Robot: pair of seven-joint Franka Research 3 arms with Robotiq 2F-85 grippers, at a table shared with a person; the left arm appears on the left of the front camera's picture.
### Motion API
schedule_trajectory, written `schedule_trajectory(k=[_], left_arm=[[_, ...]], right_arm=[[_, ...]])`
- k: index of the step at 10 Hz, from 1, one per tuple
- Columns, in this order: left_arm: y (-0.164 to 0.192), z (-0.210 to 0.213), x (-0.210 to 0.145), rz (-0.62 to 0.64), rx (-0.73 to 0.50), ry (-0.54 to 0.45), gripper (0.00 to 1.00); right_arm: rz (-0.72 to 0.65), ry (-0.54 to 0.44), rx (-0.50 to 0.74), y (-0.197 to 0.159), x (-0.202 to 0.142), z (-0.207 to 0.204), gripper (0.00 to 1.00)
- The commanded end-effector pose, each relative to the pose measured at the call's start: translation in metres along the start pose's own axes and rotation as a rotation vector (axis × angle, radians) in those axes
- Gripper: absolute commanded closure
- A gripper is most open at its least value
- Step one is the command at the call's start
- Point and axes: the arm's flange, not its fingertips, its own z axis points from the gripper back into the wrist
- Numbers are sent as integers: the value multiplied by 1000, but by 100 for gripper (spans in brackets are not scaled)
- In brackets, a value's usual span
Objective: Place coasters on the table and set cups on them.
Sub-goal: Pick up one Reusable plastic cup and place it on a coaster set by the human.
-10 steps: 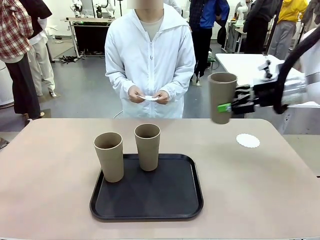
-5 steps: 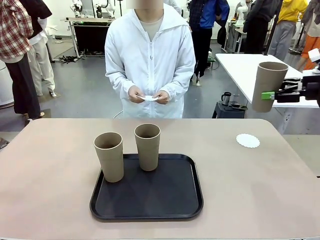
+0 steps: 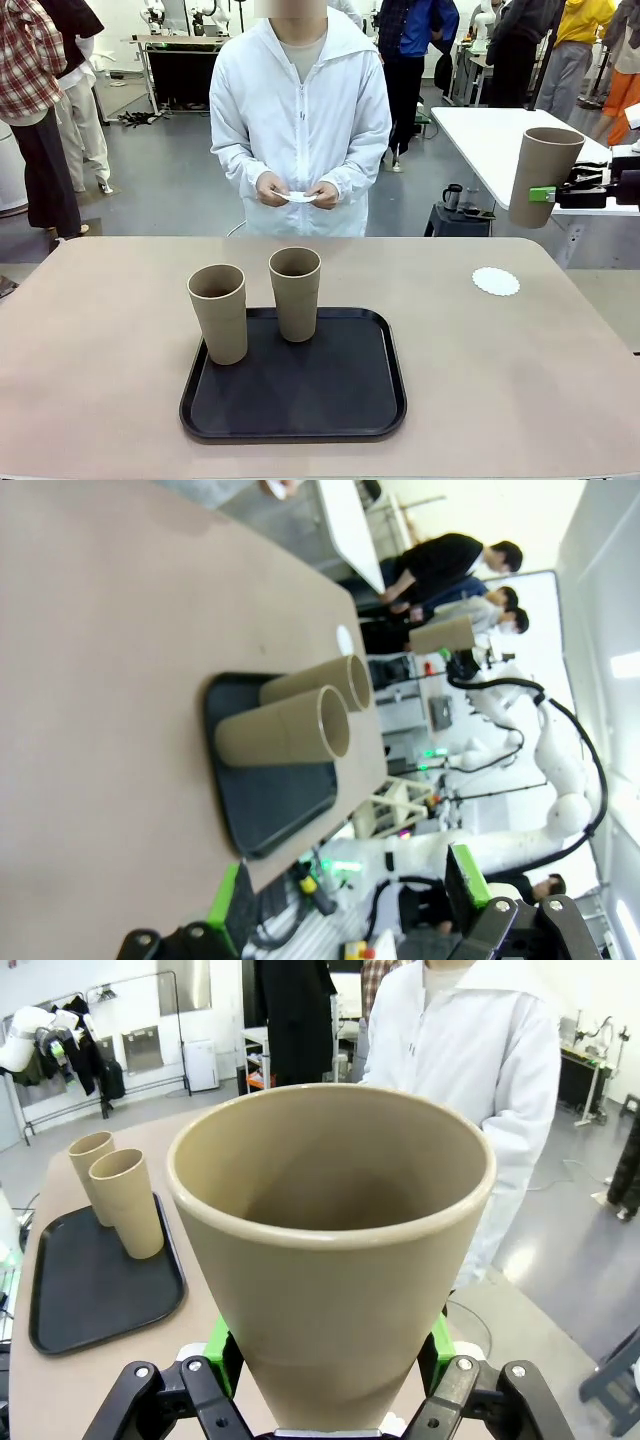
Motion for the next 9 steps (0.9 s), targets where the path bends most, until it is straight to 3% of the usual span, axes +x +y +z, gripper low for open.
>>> schedule_trajectory(k=[1,5,6,9], left_arm=[[0,1,0,-11,-17,-7,0],[0,1,0,-11,-17,-7,0],[0,1,0,-11,-17,-7,0],[0,1,0,-11,-17,-7,0]], right_arm=[[3,0,-2,0,1,2,17],[0,0,0,0,0,0,17],[74,5,87,-9,-11,-12,17],[87,14,132,-51,-56,-37,17]])
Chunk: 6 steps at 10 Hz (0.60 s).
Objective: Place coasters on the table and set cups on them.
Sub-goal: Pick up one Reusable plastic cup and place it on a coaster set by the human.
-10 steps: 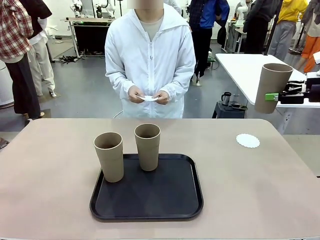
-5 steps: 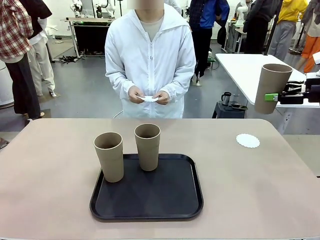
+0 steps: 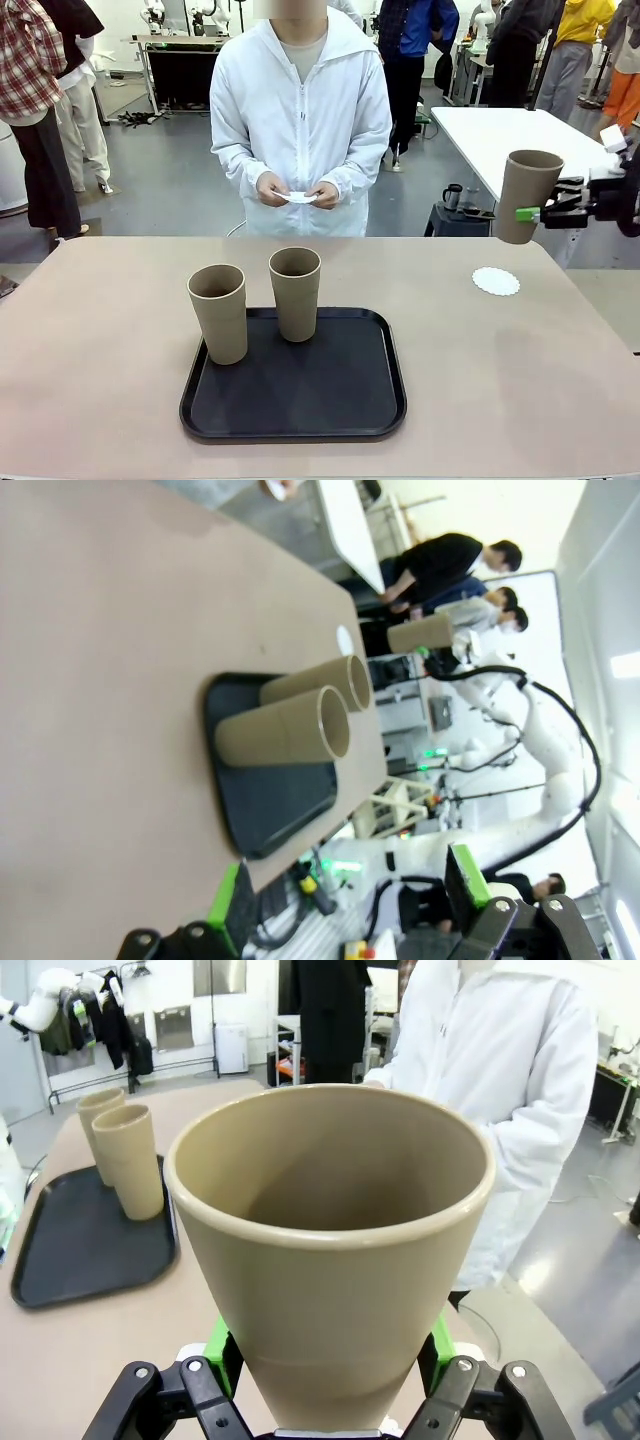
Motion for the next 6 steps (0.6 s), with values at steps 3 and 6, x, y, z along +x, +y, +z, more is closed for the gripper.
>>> schedule_trajectory(k=[3,6], left_arm=[[0,1,0,-11,-17,-7,0],[0,1,0,-11,-17,-7,0]], right_arm=[[29,15,43,-46,-45,-13,17],[-2,20,79,-54,-65,-21,17]])
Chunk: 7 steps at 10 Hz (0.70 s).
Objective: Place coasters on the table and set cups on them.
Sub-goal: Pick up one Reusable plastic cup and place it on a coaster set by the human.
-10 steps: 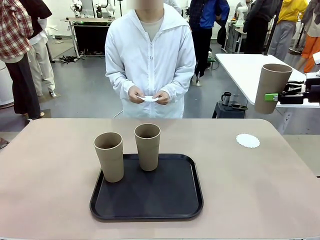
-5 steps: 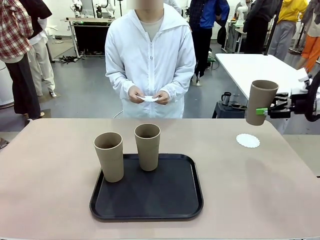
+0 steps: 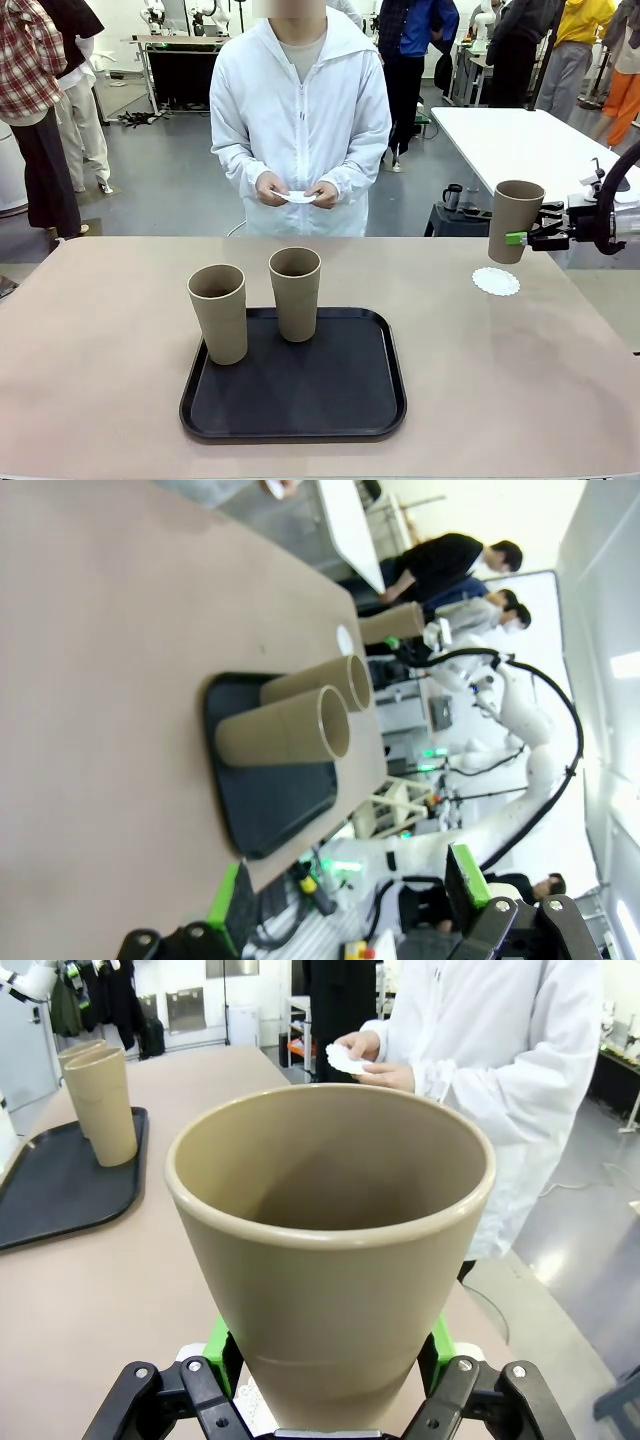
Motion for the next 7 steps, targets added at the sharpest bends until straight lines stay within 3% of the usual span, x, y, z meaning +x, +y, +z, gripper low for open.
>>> schedule_trajectory(k=[1,7], left_arm=[[0,1,0,-11,-17,-7,0],[0,1,0,-11,-17,-7,0]], right_arm=[[-9,-8,52,-7,-5,0,17],[-57,-22,94,-6,-24,-5,17]])
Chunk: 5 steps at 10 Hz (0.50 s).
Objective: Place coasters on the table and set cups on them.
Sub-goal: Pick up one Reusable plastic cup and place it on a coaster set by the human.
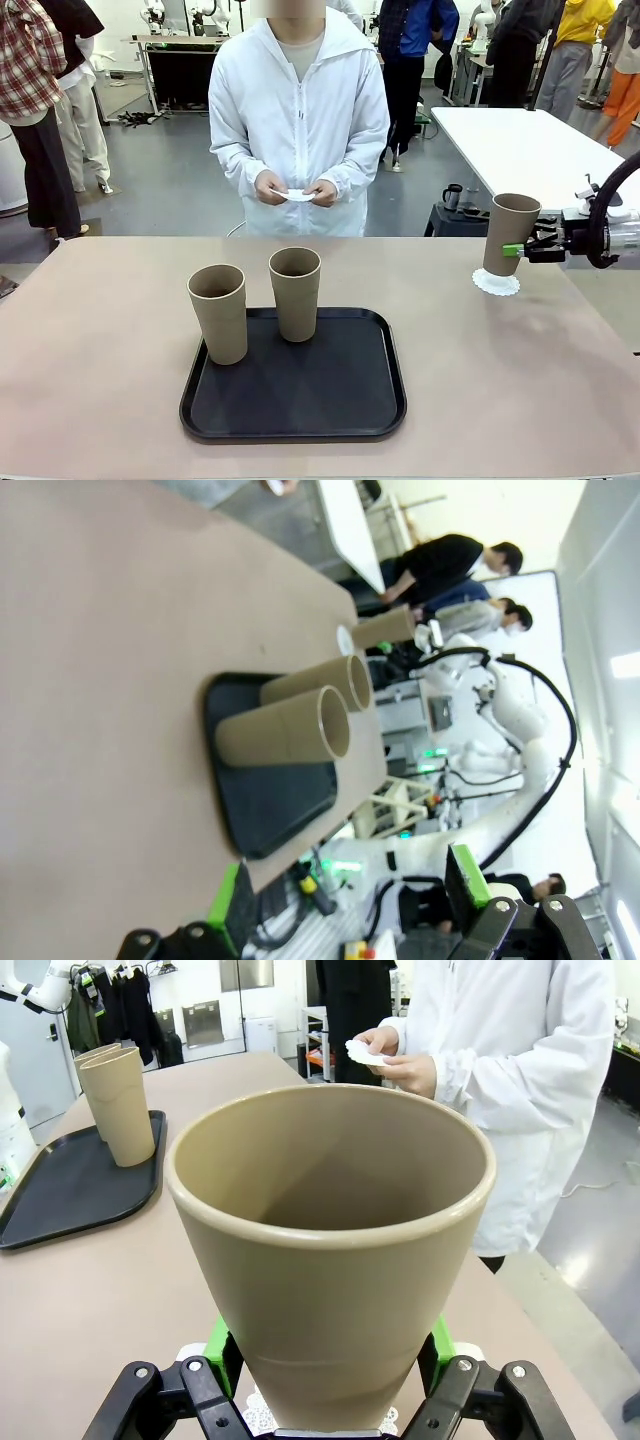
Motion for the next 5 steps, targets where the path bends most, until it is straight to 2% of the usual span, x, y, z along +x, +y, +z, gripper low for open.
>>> schedule_trajectory(k=[1,5], left_arm=[[0,1,0,-11,-17,-7,0],[0,1,0,-11,-17,-7,0]], right_arm=[[-12,13,46,-7,1,2,17],[-25,16,61,-10,-6,0,17]])
